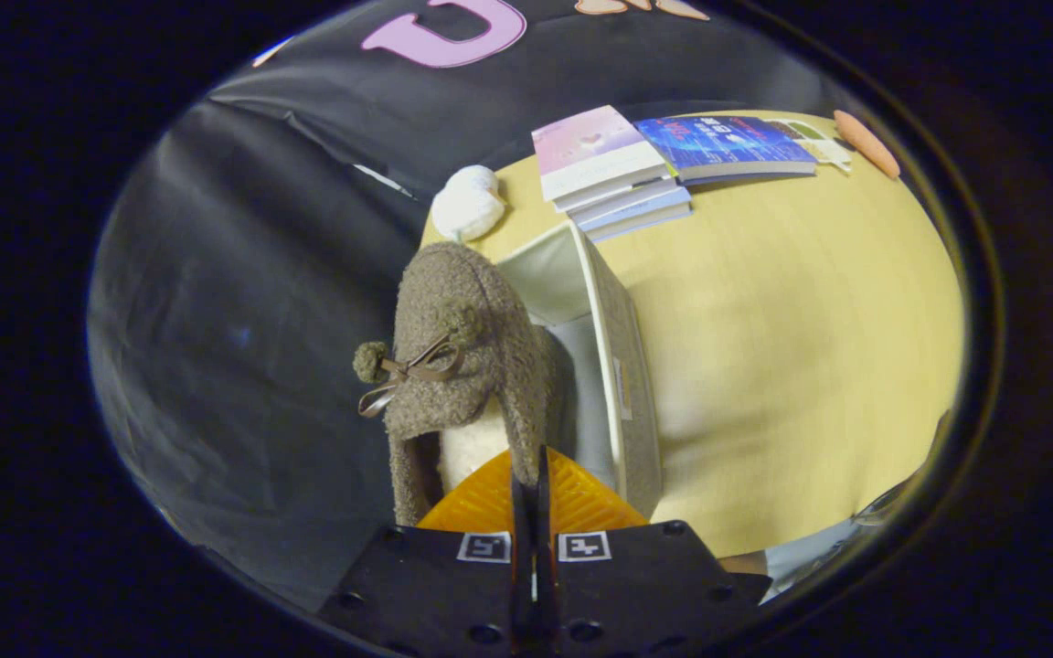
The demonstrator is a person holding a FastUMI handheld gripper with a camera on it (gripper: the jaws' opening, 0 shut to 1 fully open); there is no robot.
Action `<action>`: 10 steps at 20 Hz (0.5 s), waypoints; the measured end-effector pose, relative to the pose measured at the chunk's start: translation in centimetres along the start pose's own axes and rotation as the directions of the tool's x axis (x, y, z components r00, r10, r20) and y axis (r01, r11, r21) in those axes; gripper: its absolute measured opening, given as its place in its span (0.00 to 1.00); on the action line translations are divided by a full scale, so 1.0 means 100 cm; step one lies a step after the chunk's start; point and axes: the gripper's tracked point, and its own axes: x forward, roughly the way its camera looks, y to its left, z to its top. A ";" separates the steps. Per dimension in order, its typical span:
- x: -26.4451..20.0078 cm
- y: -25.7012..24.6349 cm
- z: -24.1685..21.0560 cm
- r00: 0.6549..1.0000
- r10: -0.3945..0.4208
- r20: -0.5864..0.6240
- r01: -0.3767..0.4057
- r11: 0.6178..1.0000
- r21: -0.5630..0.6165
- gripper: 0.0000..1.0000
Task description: Open the storage box then place both shoes into the box .Put the left shoe in first, then the right shoe, with the right side of both shoes facing outward in a uniform manner.
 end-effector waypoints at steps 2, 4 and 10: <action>0.007 -0.005 -0.001 0.998 -0.057 0.009 0.057 0.998 -0.015 0.05; 0.014 -0.012 -0.002 0.993 -0.120 0.012 0.121 0.992 -0.027 0.05; 0.030 -0.019 -0.005 0.971 -0.235 0.046 0.238 0.968 -0.082 0.05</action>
